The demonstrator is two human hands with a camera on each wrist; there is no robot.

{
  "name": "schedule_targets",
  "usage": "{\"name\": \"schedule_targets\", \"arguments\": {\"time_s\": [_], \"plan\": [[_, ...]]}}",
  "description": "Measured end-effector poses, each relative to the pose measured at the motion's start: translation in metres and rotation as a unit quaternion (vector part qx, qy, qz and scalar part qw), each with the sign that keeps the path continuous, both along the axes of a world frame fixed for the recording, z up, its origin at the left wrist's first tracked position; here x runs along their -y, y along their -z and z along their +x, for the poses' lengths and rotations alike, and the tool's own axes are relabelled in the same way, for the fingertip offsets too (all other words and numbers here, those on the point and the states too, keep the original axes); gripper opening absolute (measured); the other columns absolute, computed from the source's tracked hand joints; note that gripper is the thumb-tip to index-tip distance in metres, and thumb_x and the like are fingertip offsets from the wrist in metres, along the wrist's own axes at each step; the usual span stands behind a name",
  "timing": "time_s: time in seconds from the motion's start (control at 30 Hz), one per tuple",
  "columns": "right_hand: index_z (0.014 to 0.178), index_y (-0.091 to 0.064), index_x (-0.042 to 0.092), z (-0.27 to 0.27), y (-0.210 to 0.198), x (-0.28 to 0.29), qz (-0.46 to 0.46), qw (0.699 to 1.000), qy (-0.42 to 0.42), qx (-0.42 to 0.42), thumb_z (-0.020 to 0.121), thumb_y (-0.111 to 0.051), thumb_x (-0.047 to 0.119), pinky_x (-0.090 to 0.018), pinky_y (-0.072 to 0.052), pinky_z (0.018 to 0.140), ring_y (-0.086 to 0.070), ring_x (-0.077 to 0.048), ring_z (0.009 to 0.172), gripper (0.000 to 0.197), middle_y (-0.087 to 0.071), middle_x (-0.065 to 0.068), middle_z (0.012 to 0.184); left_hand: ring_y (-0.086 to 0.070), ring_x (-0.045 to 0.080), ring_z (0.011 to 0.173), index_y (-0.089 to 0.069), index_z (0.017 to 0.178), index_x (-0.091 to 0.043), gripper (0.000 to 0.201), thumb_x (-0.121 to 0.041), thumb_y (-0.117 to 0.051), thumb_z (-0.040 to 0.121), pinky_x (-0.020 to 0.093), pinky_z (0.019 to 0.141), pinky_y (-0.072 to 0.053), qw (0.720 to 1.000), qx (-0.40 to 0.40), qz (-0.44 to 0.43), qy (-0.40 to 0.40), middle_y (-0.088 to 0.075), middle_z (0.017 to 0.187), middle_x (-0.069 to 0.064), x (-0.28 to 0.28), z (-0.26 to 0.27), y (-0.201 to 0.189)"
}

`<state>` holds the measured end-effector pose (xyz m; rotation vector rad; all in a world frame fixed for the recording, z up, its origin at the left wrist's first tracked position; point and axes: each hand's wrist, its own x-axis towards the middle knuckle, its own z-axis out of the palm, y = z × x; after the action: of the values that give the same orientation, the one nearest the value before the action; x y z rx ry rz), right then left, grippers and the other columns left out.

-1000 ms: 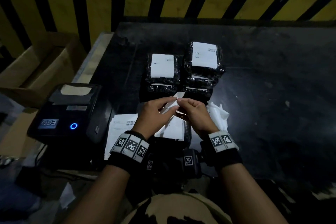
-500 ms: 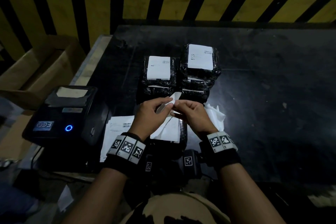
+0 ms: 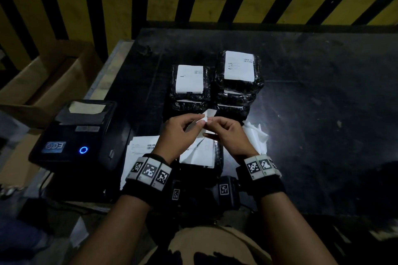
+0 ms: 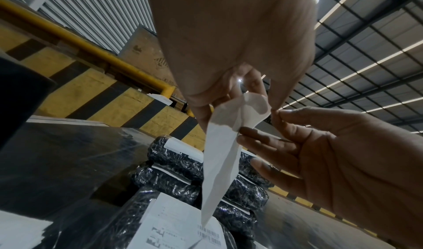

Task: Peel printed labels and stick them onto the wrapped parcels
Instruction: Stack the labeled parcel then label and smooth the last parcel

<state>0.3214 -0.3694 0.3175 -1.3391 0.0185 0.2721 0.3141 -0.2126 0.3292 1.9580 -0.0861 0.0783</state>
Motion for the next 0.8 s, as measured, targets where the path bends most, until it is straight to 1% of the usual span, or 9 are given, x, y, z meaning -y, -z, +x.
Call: {"name": "schedule_targets", "arguments": {"time_s": [0.07, 0.17, 0.3, 0.4, 0.5, 0.6, 0.67, 0.8], "plan": [[0.095, -0.067, 0.0, 0.0, -0.001, 0.0, 0.009, 1.0, -0.008, -0.002, 0.095, -0.054, 0.004, -0.04, -0.054, 0.091, -0.067, -0.02, 0.095, 0.014, -0.069, -0.015, 0.097, -0.063, 0.0, 0.106, -0.072, 0.108, -0.023, 0.021, -0.023, -0.067, 0.088, 0.032, 0.097, -0.051, 1.0, 0.003, 0.003, 0.002, -0.071, 0.107, -0.011, 0.0, 0.0, -0.001], [0.086, -0.068, 0.006, 0.002, -0.001, 0.001, 0.03, 0.999, -0.006, -0.01, 0.095, -0.053, 0.003, -0.04, -0.054, 0.09, -0.069, -0.018, 0.091, 0.017, -0.071, -0.008, 0.09, -0.063, 0.0, 0.106, -0.073, 0.107, -0.024, 0.02, -0.023, -0.068, 0.087, 0.032, 0.097, -0.051, 1.0, 0.002, -0.001, 0.003, -0.071, 0.106, -0.011, -0.001, 0.001, -0.001], [0.091, -0.067, 0.001, 0.001, 0.002, 0.001, 0.016, 1.0, -0.005, 0.01, 0.094, -0.055, 0.003, -0.04, -0.054, 0.09, -0.068, -0.021, 0.095, 0.012, -0.069, -0.014, 0.095, -0.064, 0.0, 0.104, -0.073, 0.105, -0.025, 0.019, -0.023, -0.068, 0.087, 0.032, 0.097, -0.051, 1.0, -0.004, -0.005, 0.007, -0.072, 0.104, -0.012, 0.0, 0.0, -0.001], [0.09, -0.066, 0.003, 0.0, 0.002, 0.001, 0.009, 1.0, -0.011, 0.019, 0.095, -0.054, 0.003, -0.035, -0.055, 0.087, -0.069, -0.014, 0.089, 0.013, -0.069, -0.01, 0.091, -0.064, 0.0, 0.104, -0.073, 0.105, -0.025, 0.018, -0.024, -0.068, 0.087, 0.032, 0.097, -0.051, 1.0, -0.004, -0.002, 0.008, -0.072, 0.105, -0.011, -0.001, -0.001, 0.0], [0.09, -0.067, 0.008, 0.001, 0.004, 0.002, -0.015, 0.999, -0.021, 0.034, 0.095, -0.055, 0.006, -0.033, -0.055, 0.085, -0.066, -0.013, 0.091, 0.014, -0.068, -0.007, 0.092, -0.065, 0.001, 0.102, -0.073, 0.105, -0.023, 0.018, -0.023, -0.068, 0.087, 0.031, 0.095, -0.052, 1.0, -0.009, -0.005, 0.011, -0.072, 0.103, -0.01, 0.0, -0.001, -0.003], [0.089, -0.068, 0.015, 0.002, 0.006, 0.003, -0.052, 0.996, -0.03, 0.06, 0.097, -0.054, 0.009, -0.027, -0.053, 0.08, -0.062, -0.014, 0.087, 0.017, -0.066, -0.003, 0.088, -0.067, 0.0, 0.094, -0.074, 0.099, -0.02, 0.013, -0.018, -0.067, 0.088, 0.025, 0.09, -0.054, 1.0, -0.002, -0.014, 0.017, -0.073, 0.095, -0.012, 0.002, -0.004, -0.009], [0.09, -0.068, 0.015, 0.002, 0.006, 0.003, -0.068, 0.995, -0.029, 0.074, 0.097, -0.054, 0.012, -0.029, -0.052, 0.08, -0.06, -0.017, 0.086, 0.016, -0.065, -0.004, 0.087, -0.068, 0.0, 0.09, -0.075, 0.094, -0.02, 0.01, -0.018, -0.068, 0.087, 0.021, 0.085, -0.054, 1.0, 0.008, -0.009, 0.01, -0.073, 0.091, -0.012, 0.002, -0.005, -0.01], [0.092, -0.067, 0.013, 0.002, 0.006, 0.004, -0.098, 0.99, -0.025, 0.099, 0.097, -0.054, 0.013, -0.031, -0.052, 0.081, -0.059, -0.017, 0.085, 0.014, -0.065, -0.007, 0.09, -0.069, 0.001, 0.086, -0.075, 0.09, -0.017, 0.007, -0.02, -0.07, 0.086, 0.017, 0.08, -0.053, 1.0, 0.011, -0.002, 0.008, -0.074, 0.087, -0.009, 0.003, -0.005, -0.012]]}}
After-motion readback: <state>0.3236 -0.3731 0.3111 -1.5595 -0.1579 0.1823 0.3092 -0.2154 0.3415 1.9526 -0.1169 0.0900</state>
